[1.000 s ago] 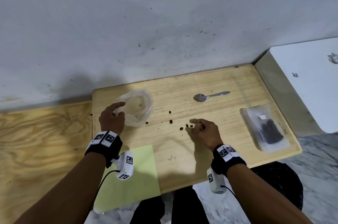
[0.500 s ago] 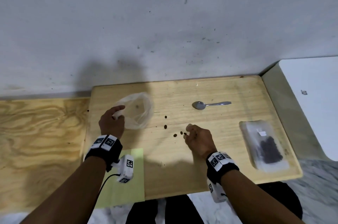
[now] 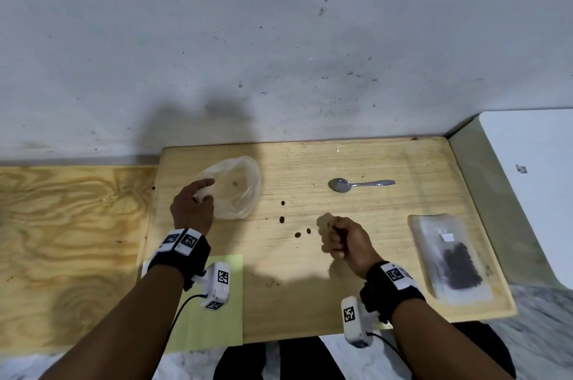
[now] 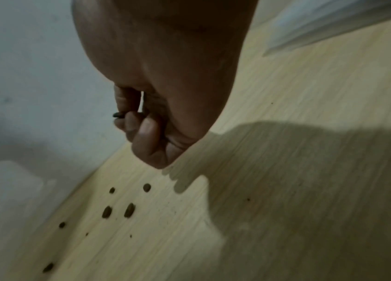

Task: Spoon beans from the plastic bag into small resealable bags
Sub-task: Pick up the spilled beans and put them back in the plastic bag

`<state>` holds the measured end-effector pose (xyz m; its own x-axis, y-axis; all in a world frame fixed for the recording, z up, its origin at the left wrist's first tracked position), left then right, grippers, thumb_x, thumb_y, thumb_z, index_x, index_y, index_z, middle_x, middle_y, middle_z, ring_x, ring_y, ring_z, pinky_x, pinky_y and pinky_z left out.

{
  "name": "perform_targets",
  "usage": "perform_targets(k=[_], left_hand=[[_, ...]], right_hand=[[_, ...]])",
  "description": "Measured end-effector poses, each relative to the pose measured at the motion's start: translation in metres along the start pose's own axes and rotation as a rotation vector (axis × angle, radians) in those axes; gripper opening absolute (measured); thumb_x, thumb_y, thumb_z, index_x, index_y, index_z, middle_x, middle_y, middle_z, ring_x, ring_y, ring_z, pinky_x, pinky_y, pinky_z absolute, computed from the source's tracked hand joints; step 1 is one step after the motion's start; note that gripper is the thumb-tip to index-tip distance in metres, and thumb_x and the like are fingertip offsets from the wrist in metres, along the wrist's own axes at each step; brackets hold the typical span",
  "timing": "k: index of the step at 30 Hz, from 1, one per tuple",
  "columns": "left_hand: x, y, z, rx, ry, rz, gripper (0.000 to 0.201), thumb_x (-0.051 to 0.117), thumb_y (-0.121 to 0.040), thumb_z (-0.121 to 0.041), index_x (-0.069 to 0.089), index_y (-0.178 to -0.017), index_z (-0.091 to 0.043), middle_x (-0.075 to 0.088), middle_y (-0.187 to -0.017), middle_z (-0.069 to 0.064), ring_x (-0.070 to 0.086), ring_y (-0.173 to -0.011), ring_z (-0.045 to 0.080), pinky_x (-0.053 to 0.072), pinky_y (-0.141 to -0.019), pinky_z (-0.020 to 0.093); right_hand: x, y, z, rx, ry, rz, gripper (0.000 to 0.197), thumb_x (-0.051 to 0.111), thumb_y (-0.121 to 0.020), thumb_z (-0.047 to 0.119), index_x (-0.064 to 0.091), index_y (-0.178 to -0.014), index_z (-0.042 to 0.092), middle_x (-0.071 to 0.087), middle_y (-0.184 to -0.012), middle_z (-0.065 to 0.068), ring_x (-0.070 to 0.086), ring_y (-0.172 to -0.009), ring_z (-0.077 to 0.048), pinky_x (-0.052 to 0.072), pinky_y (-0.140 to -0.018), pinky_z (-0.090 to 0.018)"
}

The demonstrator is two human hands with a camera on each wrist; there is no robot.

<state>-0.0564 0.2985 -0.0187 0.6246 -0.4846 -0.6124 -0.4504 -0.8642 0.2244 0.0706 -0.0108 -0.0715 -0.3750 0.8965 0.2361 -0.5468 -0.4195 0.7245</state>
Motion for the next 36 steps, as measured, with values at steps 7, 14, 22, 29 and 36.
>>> perform_targets(k=[7, 14, 22, 29, 36], left_hand=[[-0.004, -0.004, 0.002, 0.003, 0.004, 0.012, 0.035, 0.059, -0.086, -0.001, 0.073, -0.11, -0.023, 0.054, -0.067, 0.009, 0.045, -0.05, 0.014, 0.035, -0.048, 0.011], [-0.009, -0.013, 0.011, -0.004, 0.008, 0.016, 0.036, 0.059, -0.085, -0.001, 0.073, -0.109, -0.024, 0.054, -0.065, 0.006, 0.045, -0.049, 0.015, 0.035, -0.043, 0.005], [-0.013, -0.023, 0.012, -0.018, 0.016, 0.023, 0.035, 0.059, -0.086, -0.003, 0.072, -0.108, -0.028, 0.058, -0.07, 0.008, 0.047, -0.051, 0.013, 0.034, -0.045, 0.005], [-0.016, -0.024, 0.012, -0.02, 0.031, 0.02, 0.036, 0.06, -0.085, -0.003, 0.073, -0.108, -0.028, 0.06, -0.073, 0.008, 0.049, -0.052, 0.012, 0.033, -0.049, 0.007], [-0.022, -0.02, 0.013, -0.004, 0.038, 0.026, 0.035, 0.06, -0.086, -0.003, 0.072, -0.109, -0.027, 0.056, -0.072, 0.006, 0.047, -0.053, 0.012, 0.035, -0.052, 0.01]], right_hand=[[0.006, -0.011, 0.001, -0.046, 0.184, -0.073, 0.018, 0.047, -0.081, 0.001, 0.054, -0.065, 0.005, 0.041, -0.055, -0.006, 0.028, -0.048, -0.017, 0.021, -0.043, -0.021], [0.011, -0.026, -0.013, -0.278, 0.691, -0.2, 0.017, 0.085, -0.072, 0.018, 0.072, -0.077, 0.027, 0.063, -0.065, 0.007, 0.063, -0.065, -0.015, 0.056, -0.075, -0.03], [0.019, -0.026, -0.015, -0.384, 0.748, -0.245, 0.014, 0.07, -0.082, 0.004, 0.077, -0.087, 0.014, 0.076, -0.093, 0.005, 0.074, -0.08, -0.01, 0.06, -0.081, -0.037], [0.023, -0.02, -0.009, -0.339, 0.873, -0.289, 0.006, 0.064, -0.085, 0.017, 0.069, -0.085, 0.019, 0.07, -0.08, 0.014, 0.066, -0.078, 0.005, 0.053, -0.073, -0.018], [0.029, -0.014, -0.011, -0.337, 0.889, -0.259, 0.008, 0.062, -0.092, 0.014, 0.067, -0.087, 0.017, 0.071, -0.079, 0.009, 0.064, -0.072, 0.0, 0.051, -0.065, -0.015]])
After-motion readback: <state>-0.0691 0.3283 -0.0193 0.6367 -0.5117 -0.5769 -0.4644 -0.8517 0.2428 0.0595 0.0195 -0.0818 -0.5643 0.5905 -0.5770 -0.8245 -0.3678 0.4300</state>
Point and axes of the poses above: each hand's wrist, its own y-axis away from the middle knuckle, its own x-axis out of the palm, z = x × y, the point moved 4 cm from there along -y, towards the middle knuckle
